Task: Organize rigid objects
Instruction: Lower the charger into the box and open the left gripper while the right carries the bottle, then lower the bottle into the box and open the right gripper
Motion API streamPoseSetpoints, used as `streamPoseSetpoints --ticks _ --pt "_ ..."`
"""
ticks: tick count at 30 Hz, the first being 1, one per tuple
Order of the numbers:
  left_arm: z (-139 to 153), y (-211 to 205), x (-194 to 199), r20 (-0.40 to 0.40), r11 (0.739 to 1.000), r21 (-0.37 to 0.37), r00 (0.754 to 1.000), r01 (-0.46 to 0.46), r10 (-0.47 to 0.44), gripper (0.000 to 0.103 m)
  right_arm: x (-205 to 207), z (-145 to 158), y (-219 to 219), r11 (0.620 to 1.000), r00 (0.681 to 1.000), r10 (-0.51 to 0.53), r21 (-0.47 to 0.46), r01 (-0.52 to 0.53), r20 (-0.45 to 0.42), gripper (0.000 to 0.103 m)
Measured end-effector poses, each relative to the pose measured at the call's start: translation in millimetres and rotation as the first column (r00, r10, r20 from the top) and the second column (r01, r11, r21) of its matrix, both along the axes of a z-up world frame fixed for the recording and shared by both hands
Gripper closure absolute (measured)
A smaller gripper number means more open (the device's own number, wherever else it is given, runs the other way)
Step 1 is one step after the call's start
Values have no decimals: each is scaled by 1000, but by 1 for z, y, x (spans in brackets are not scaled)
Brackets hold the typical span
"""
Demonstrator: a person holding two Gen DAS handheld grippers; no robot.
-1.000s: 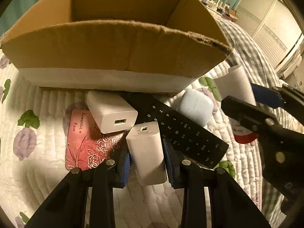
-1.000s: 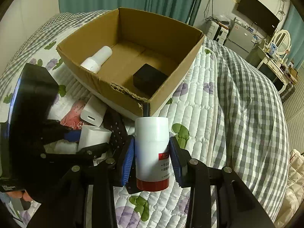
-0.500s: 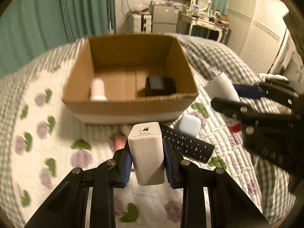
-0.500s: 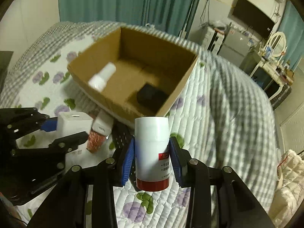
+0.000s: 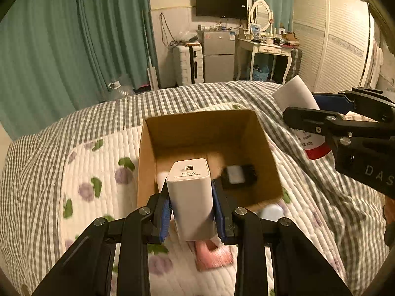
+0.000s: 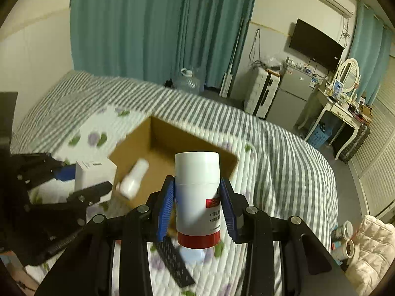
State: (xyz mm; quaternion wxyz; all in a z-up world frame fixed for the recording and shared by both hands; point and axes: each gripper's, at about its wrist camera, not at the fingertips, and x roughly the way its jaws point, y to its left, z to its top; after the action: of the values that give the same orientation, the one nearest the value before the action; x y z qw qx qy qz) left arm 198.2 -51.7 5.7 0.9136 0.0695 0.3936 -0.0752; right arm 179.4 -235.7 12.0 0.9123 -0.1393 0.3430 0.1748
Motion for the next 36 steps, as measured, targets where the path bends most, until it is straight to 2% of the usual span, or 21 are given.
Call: streamPoseSetpoints --ticks 4,7,13,15,18,21,29,36 --pt "-28 -1 38 -42 1000 8 999 -5 5 73 34 -12 7 999 999 -6 36 7 -37 67" --pt "-55 -2 58 -89 1000 5 996 -10 10 73 59 -35 8 999 997 -9 48 13 -83 67" --pt "-100 -5 83 -160 1000 13 987 -3 5 73 82 -76 0 997 987 -11 80 24 -157 67" --pt "-104 -5 86 -165 1000 9 986 1 0 73 86 -86 1 997 985 -9 76 23 -173 67" --pt "-102 -6 85 -158 1000 1 987 -3 3 69 90 -94 0 996 982 -6 84 23 -190 67" --pt "-89 -5 79 -136 1000 2 991 6 -6 53 91 -96 0 996 980 -12 88 30 -200 67" --pt "-55 22 53 -85 999 11 996 -37 38 53 81 -96 8 994 974 -38 90 59 -223 67" --pt "-51 51 28 -60 997 -14 995 -76 75 53 85 -128 31 989 947 -56 110 94 -315 67"
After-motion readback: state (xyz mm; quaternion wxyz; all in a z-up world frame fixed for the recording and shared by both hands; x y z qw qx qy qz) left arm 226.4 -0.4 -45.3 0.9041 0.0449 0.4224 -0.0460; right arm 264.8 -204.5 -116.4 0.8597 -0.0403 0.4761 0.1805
